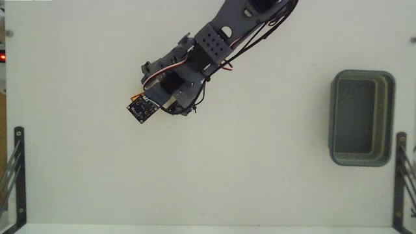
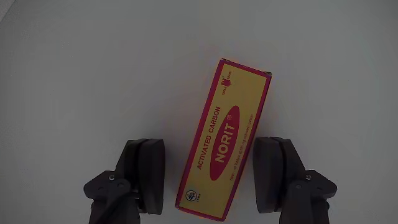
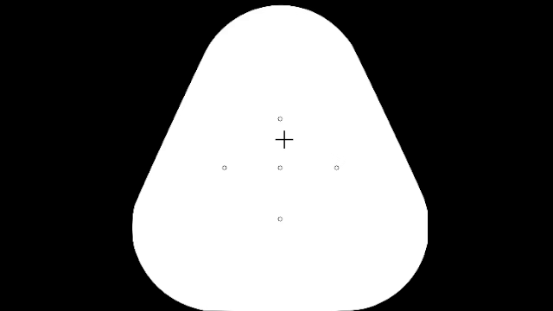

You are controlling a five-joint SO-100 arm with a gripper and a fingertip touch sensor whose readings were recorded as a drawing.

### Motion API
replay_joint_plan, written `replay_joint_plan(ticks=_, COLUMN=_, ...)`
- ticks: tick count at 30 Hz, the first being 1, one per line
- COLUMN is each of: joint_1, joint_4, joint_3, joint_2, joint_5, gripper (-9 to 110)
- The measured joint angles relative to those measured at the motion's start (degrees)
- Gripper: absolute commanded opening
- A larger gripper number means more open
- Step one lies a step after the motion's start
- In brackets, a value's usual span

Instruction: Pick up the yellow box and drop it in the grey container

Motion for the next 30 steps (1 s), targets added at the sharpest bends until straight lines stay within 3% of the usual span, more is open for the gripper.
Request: replay_joint_plan(ticks=30, joint_1=0.00, joint_4=0.00, joint_3=0.00, joint_2=0.00, joint_5=0.09, gripper=76)
